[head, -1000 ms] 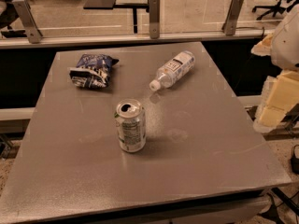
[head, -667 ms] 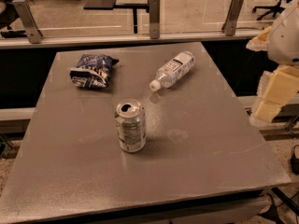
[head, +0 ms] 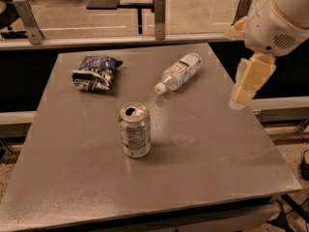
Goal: Move blue chip bag near 7up can
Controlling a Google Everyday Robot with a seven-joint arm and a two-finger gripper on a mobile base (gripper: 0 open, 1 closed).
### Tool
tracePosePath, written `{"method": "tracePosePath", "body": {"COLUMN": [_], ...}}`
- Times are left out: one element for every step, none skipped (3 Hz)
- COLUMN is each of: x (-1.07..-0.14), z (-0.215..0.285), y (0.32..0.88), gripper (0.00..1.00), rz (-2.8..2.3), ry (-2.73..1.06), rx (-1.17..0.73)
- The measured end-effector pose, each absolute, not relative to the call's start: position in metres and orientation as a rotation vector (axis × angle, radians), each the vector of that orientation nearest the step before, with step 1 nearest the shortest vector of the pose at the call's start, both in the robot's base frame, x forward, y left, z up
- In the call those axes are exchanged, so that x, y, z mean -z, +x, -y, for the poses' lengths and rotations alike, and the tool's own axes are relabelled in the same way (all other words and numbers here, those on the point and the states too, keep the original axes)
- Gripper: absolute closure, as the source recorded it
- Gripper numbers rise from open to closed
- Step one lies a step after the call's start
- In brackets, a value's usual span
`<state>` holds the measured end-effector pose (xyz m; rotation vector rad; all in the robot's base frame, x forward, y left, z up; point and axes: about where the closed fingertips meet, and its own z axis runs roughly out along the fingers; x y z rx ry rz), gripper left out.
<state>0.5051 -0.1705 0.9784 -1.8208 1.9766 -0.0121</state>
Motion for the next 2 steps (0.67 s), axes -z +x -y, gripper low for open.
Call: {"method": "tracePosePath", "body": {"x": [-0.978, -0.968], "z": [0.140, 0.085], "y": [0.540, 0.585], "gripper": [0.00, 0.00], "rz": [-1.876, -1.762], "ry": [-1.860, -1.901], "rx": [-0.026, -0.111]}}
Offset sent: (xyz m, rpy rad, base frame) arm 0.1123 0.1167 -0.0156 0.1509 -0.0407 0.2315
